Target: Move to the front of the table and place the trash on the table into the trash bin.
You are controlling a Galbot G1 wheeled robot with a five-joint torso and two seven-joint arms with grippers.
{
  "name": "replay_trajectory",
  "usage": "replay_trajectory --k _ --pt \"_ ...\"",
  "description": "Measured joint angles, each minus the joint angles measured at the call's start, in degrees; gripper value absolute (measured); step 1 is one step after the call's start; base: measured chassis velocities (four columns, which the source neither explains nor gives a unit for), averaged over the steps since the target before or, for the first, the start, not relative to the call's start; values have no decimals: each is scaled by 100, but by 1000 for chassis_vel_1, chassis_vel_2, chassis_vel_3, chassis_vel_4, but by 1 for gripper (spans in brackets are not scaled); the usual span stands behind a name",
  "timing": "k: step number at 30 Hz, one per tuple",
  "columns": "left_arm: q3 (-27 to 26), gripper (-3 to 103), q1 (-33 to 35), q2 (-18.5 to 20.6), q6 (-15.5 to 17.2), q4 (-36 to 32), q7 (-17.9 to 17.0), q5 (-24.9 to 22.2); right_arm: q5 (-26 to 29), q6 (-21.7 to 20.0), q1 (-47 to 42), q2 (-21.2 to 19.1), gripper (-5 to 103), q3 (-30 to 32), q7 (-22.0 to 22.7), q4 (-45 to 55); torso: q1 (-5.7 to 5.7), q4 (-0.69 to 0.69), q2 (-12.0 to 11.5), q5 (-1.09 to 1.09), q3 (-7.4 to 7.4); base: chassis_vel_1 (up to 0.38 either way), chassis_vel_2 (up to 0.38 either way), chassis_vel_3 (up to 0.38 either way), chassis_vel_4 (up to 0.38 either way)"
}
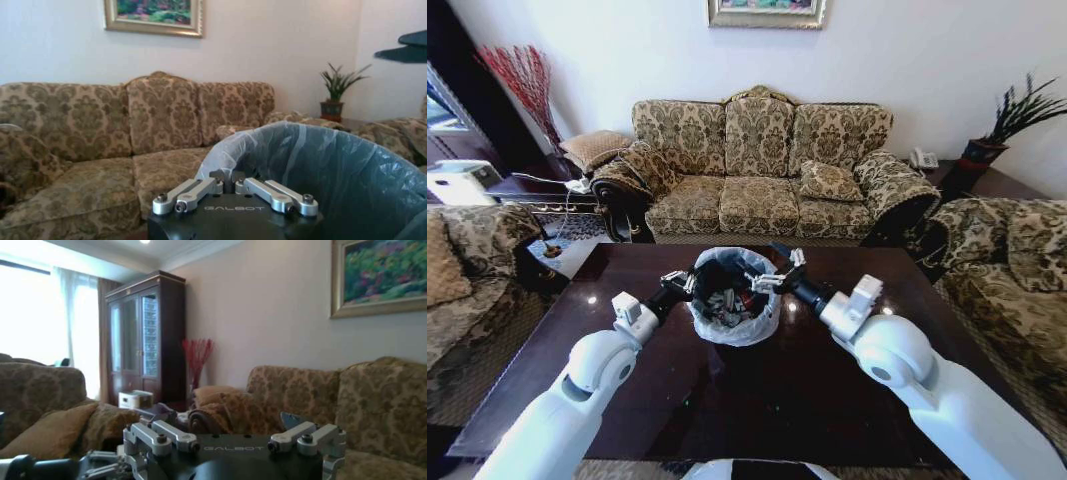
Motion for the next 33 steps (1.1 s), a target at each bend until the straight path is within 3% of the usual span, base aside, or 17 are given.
replay_trajectory --k 5,12,18,25,28,33 --pt "-120 3 108 -352 -90 -57 -23 279 -528 -145 -429 198 100 403 693 215 1 0 0 1 0 0 0 0 0" --pt "-197 3 234 -454 -105 -188 -28 355 -1121 -228 -1084 609 100 1106 992 389 1 -1 0 1 0 0 0 0 0" --pt "-263 3 331 -485 -132 -301 -22 375 -1256 -153 -1520 851 100 2198 908 294 2 1 0 0 0 61 -51 -66 62" --pt "-263 3 361 -494 -135 -382 -14 375 -1568 245 -2327 967 100 3361 460 -58 3 -1 -1 1 1 160 -161 -180 203" --pt "-238 3 418 -584 -142 -450 -6 396 -1599 631 -2987 1089 100 4437 206 -652 -1 -2 0 2 0 252 -280 -264 288" --pt "-247 3 454 -686 -208 -468 -5 468 -1530 641 -3021 1126 100 4768 201 -1083 -4 0 2 2 -2 326 -316 -314 323"
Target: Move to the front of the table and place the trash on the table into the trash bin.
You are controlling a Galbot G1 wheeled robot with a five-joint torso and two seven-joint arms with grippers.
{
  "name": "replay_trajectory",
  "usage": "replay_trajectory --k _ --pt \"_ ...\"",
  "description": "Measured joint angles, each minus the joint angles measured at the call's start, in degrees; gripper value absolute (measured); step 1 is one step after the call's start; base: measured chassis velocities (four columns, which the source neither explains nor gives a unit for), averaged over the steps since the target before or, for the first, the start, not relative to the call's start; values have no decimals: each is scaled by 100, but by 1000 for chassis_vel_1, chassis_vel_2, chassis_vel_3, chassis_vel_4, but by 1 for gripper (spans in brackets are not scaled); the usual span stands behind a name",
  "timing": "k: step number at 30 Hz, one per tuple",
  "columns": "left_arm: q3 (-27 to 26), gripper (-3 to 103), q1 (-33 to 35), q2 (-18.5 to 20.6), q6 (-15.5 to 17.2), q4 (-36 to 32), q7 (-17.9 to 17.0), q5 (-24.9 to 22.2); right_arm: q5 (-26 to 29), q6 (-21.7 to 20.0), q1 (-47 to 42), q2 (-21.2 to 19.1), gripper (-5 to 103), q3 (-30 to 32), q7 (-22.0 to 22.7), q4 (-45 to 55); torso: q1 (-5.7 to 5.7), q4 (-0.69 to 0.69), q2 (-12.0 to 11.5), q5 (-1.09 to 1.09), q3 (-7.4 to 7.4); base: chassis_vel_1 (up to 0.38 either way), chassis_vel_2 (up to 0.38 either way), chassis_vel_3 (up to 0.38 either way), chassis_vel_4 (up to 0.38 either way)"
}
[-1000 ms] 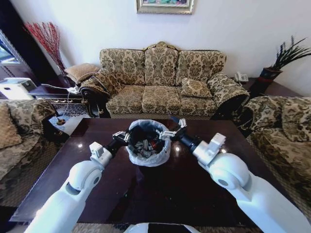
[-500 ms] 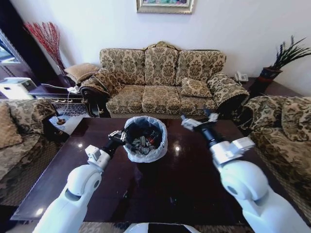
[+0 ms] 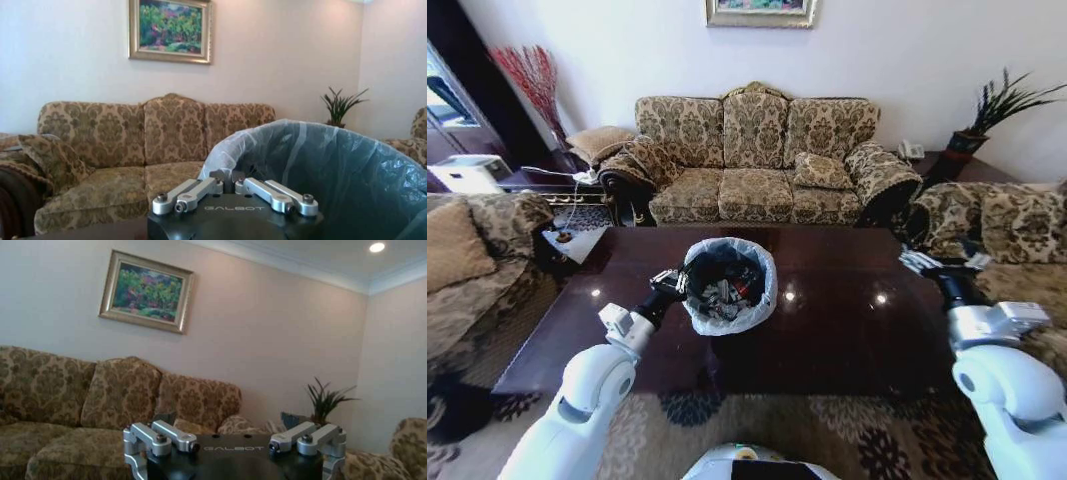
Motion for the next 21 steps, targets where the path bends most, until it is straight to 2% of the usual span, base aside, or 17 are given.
replay_trajectory --k 4,5,9,14,16,21 --pt "-18 3 16 -51 -15 -1 6 25 78 -39 46 19 100 57 4 -124 7 0 -2 2 3 371 -358 -361 341" --pt "-43 3 20 -65 -20 -1 9 31 73 -45 64 29 100 48 4 -138 7 0 -2 -7 3 346 -381 -370 346" --pt "-179 3 70 -77 -30 -4 39 36 46 -76 112 69 100 -42 5 -142 3 0 -1 0 1 350 -366 -355 358" --pt "-329 3 133 1 -31 -59 44 0 2 -95 201 101 100 -131 2 -159 5 0 -2 -6 2 353 -363 -359 356" --pt "-386 3 152 43 -32 -104 39 -39 -7 -88 252 115 100 -183 2 -184 3 0 -1 4 1 350 -351 -340 329" --pt "-431 3 175 37 -35 -114 -70 -75 -31 6 340 133 100 -300 -13 -263 3 -2 -1 -2 2 309 -350 -322 330"
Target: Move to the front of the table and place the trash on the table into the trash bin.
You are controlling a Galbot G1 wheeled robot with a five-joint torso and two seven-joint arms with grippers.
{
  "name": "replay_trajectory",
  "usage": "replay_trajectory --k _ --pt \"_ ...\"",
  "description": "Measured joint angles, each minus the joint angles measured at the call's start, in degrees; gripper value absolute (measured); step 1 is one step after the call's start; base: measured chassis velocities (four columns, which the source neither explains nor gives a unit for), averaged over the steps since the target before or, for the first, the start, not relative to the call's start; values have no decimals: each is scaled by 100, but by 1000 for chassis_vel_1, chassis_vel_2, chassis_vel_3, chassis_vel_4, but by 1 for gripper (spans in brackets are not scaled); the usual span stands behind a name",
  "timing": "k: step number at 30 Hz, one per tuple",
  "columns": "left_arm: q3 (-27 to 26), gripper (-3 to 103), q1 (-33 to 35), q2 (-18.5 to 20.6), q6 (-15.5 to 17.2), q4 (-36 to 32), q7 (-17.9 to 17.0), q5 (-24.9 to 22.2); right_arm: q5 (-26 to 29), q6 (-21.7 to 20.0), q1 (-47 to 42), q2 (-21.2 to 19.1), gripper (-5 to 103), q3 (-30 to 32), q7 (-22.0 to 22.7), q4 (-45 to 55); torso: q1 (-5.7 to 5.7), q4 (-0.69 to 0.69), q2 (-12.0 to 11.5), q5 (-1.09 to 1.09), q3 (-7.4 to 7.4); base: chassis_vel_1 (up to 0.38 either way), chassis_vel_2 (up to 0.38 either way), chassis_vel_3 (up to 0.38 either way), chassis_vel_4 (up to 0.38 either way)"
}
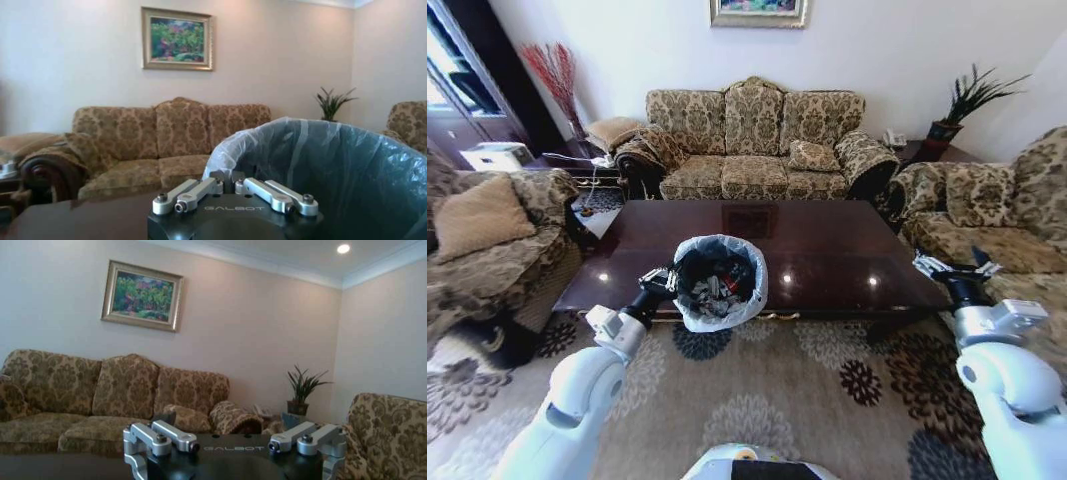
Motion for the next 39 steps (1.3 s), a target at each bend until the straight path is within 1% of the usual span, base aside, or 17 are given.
replay_trajectory --k 2,3,4,8,9,10,12,13,14,16,26,30,33,34,37,38,39 --pt "-101 3 17 -118 30 0 -394 10 -18 -1 50 -3 100 -36 -1 -50 -5 0 3 -3 -3 243 -210 -207 241" --pt "-200 3 19 -227 105 -16 -698 49 -38 1 73 -9 100 -46 -2 -90 -7 0 4 -1 -4 139 -108 -187 80" --pt "-200 3 19 -227 105 -16 -698 49 -38 1 73 -9 100 -46 -2 -90 -7 0 4 -1 -4 139 -108 -187 80" --pt "-774 3 130 -735 531 -109 -2084 241 -77 60 159 -37 100 -107 -10 -258 2 1 0 -3 1 41 -18 -44 27" --pt "-774 3 130 -735 531 -109 -2084 241 -77 60 159 -37 100 -107 -10 -258 2 1 0 -3 1 -24 36 56 -22" --pt "-907 3 161 -831 544 -87 -2249 268 -84 71 174 -37 100 -137 -12 -284 5 2 -2 -1 2 -55 36 56 -47" --pt "-1255 3 236 -1043 299 239 -2589 308 -129 95 228 -32 100 -262 -17 -354 10 5 -4 1 4 -57 44 88 -41" --pt "-1255 3 236 -1043 299 239 -2589 308 -129 95 228 -32 100 -262 -17 -354 10 5 -4 1 4 -60 44 82 -36" --pt "-1408 3 261 -1110 134 460 -2686 295 -177 105 263 -23 100 -346 -25 -389 10 4 -4 -3 4 -52 63 82 -21" --pt "-1688 3 324 -1177 -19 808 -2700 204 -279 127 314 20 100 -493 -62 -432 8 4 -4 -2 3 -26 14 14 -11" --pt "-1982 3 322 -1114 -86 1565 -2606 -206 -514 172 184 297 100 -571 -115 -402 -3 -1 0 -1 -1 0 0 0 0" --pt "-2165 3 390 -1250 -139 1932 -2542 -271 -618 200 129 386 100 -577 -110 -373 4 0 -1 0 0 0 0 0 0" --pt "-2224 3 475 -1345 -431 2550 -2458 -296 -683 199 123 506 100 -625 -99 -332 1 2 0 0 0 0 0 0 0" --pt "-2224 3 475 -1345 -431 2550 -2458 -296 -683 199 123 506 100 -625 -99 -332 1 2 0 0 0 0 0 0 0" --pt "-2030 3 355 -1275 -939 3527 -2415 -312 -786 222 111 606 100 -711 -88 -342 -1 2 0 -2 -1 0 0 0 0" --pt "-1953 3 282 -1243 -1053 3866 -2411 -349 -825 230 97 638 100 -743 -87 -344 0 1 0 -2 0 0 0 0 0" --pt "-1953 3 282 -1243 -1053 3866 -2411 -349 -825 230 97 638 100 -743 -87 -344 0 1 0 -2 0 0 0 0 0"
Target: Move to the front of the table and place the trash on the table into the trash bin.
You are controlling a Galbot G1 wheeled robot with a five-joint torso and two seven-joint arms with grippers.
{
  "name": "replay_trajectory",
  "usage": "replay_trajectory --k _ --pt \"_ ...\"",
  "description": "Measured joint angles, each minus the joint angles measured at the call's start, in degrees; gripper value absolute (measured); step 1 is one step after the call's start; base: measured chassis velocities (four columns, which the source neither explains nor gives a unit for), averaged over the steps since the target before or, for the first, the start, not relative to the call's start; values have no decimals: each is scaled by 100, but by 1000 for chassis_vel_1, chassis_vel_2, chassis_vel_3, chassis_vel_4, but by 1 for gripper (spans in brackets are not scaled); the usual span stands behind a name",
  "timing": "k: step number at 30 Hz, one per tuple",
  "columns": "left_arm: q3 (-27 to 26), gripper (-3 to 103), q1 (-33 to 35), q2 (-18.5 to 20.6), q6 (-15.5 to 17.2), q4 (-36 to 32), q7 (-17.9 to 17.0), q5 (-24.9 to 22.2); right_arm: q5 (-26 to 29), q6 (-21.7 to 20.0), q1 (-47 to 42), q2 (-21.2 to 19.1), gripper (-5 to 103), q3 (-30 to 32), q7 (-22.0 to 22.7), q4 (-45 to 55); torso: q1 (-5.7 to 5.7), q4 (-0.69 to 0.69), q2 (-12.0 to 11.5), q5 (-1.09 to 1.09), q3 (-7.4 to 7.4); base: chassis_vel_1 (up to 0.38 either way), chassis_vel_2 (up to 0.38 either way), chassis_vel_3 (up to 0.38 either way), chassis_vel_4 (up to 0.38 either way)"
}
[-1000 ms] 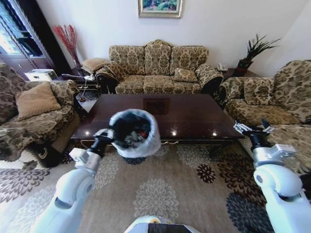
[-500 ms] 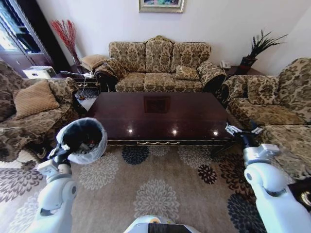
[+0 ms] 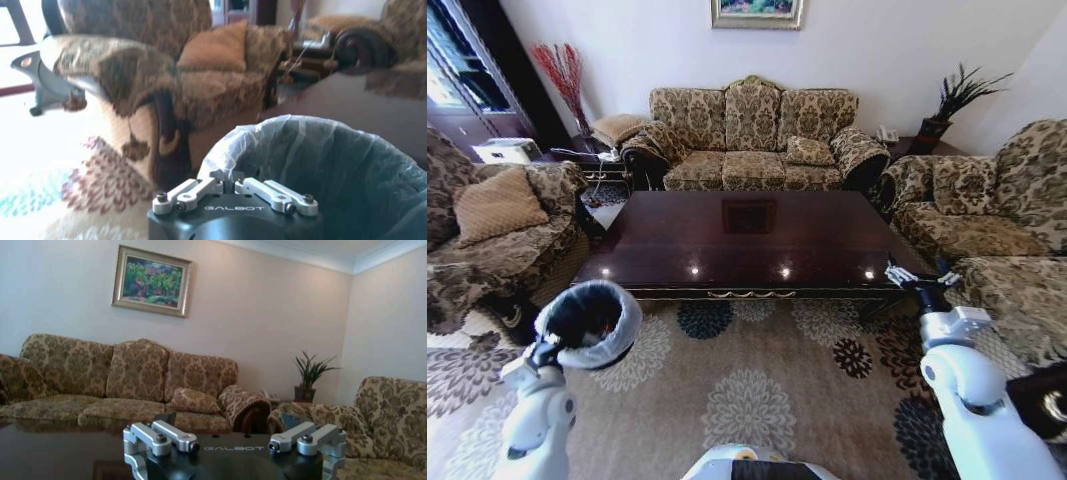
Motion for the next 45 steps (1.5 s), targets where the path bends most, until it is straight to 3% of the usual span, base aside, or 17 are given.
replay_trajectory --k 3,4,8,12,16,22,33,35,38,40,41,45 --pt "292 3 -225 106 -429 937 96 -189 -171 40 -13 77 100 -109 2 -29 2 0 0 0 1 0 0 0 0" --pt "292 3 -225 106 -429 937 96 -189 -171 40 -13 77 100 -109 2 -29 2 0 0 0 1 0 0 0 0" --pt "777 3 -680 296 -1196 2581 123 -158 -286 42 36 166 100 -243 29 3 1 -2 0 -2 0 0 0 0 0" --pt "1098 3 -935 382 -1307 3308 136 -557 -352 25 67 190 100 -349 40 32 2 3 0 4 1 0 0 0 0" --pt "1176 3 -1127 343 -1295 3645 40 -542 -405 24 84 223 100 -404 50 46 2 2 0 1 1 0 0 0 0" --pt "1486 3 -1583 371 -1692 4538 119 -563 -467 52 72 268 100 -479 56 1 2 -1 0 3 0 0 0 0 0" --pt "1446 2 -1692 334 -1573 4859 75 -662 -440 132 186 191 100 -548 27 -218 1 1 0 3 0 0 0 0 0" --pt "1427 7 -1686 329 -1537 4842 78 -677 -428 141 202 183 100 -546 16 -248 1 0 0 3 0 0 0 0 0" --pt "1395 23 -1623 325 -1485 4795 87 -697 -414 159 263 168 100 -560 -5 -314 2 0 0 2 0 0 0 0 0" --pt "1388 23 -1601 322 -1464 4751 94 -706 -410 160 290 162 100 -569 -11 -326 1 1 0 2 0 0 0 0 0" --pt "1360 33 -1578 313 -1427 4683 93 -708 -406 160 311 158 100 -577 -16 -336 1 1 0 3 0 0 0 0 0" --pt "1266 44 -1487 274 -1340 4389 30 -671 -384 160 355 145 100 -593 -33 -361 2 0 0 2 0 0 0 0 0"
